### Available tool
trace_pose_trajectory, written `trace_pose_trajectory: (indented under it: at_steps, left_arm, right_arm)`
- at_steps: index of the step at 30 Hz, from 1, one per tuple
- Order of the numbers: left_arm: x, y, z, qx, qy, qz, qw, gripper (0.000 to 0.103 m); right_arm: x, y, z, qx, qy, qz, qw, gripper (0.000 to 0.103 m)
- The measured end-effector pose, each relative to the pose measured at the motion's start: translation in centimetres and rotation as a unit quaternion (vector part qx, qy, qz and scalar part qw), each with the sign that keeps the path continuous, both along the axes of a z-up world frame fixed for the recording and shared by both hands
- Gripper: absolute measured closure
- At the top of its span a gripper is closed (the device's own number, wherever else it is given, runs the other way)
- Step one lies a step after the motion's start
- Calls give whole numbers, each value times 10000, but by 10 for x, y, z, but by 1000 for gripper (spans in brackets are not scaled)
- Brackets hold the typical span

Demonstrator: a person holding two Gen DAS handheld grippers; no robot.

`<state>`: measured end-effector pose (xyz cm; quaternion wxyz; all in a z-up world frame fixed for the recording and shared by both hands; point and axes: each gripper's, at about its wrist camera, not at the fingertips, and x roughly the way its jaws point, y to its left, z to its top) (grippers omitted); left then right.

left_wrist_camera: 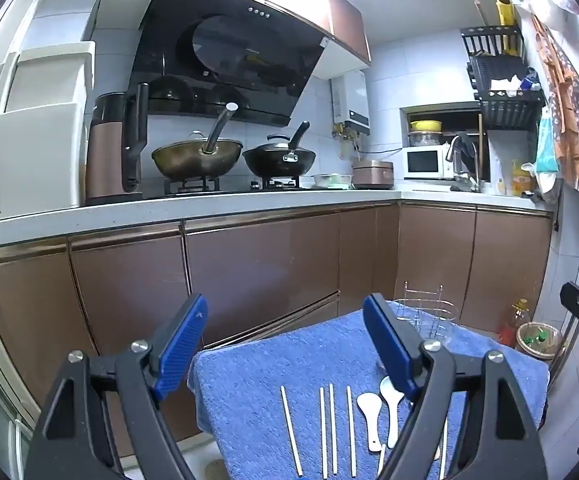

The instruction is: Organize utensils

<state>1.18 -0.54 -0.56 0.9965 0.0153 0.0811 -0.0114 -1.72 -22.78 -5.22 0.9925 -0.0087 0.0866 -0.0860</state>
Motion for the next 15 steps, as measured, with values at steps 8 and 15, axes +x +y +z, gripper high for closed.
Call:
trace_pose_trajectory:
  at_steps: [8, 15]
  left_arm:
    - [2, -4, 0, -21, -84, -89, 9999, 24]
    - [12, -8, 0, 0, -33, -211, 9998, 24]
  right_arm:
    - [3, -5, -3, -9, 22, -64, 10000, 0]
    - [9, -15, -7, 48, 103, -130, 9999, 0]
